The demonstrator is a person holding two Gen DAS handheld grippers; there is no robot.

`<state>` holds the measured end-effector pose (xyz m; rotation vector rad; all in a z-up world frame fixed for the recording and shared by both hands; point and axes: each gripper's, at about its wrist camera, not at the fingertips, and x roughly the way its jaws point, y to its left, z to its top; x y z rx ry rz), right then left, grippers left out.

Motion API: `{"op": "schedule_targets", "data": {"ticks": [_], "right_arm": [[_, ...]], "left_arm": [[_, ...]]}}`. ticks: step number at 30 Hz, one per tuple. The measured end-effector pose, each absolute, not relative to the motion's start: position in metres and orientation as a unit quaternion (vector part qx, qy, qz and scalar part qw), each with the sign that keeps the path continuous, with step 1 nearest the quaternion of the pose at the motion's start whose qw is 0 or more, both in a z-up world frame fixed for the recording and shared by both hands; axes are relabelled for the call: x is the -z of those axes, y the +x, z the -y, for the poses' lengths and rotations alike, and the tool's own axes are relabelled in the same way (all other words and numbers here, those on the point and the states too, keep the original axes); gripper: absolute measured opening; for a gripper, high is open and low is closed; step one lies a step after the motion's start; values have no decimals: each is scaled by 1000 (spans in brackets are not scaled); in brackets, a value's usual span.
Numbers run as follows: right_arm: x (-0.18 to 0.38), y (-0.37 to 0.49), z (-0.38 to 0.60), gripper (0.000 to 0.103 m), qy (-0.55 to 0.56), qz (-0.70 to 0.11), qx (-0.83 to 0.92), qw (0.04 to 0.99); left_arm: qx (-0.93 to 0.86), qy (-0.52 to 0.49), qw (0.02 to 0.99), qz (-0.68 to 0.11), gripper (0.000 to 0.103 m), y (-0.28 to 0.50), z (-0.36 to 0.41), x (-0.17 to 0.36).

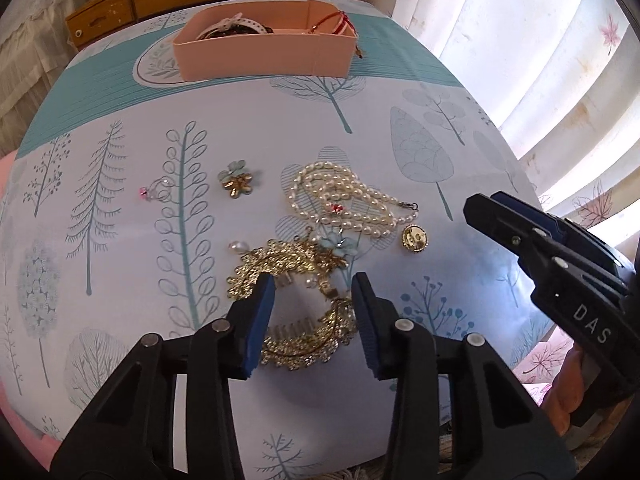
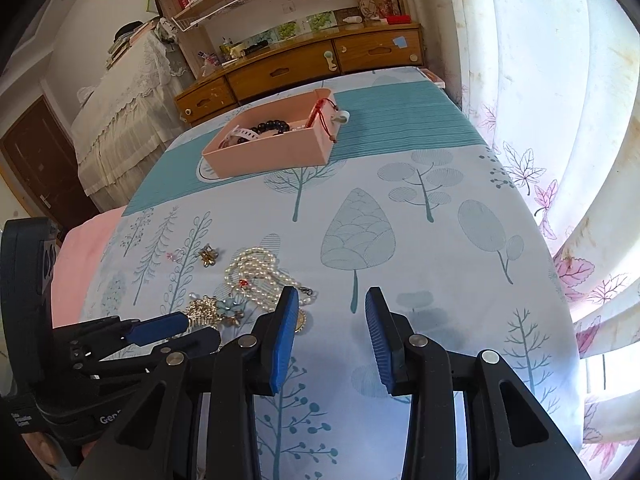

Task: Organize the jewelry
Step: 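Grasp gold leaf comb with left tool while right tool grasps pearl necklace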

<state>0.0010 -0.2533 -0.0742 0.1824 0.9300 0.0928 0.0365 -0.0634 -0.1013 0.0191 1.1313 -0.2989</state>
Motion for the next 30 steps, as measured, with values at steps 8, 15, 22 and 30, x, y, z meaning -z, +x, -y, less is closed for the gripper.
{"op": "schedule_targets", "data": {"ticks": [8,15,22,30], "right_arm": [[80,8,252,36,77,-447,-58,890],[82,18,237,36,57,-449,-117,884],[87,36,220,35,24,-455,-147,878],[97,68,209,34,-30,-481,-183,857]], "left_arm": [[139,37,835,-531,14,38,74,103],[140,-13,843,-520,7,33,35,95],[126,-49,860,-493,4,32,-9,80],[114,-75,869,-476,2,32,-40,69]]}}
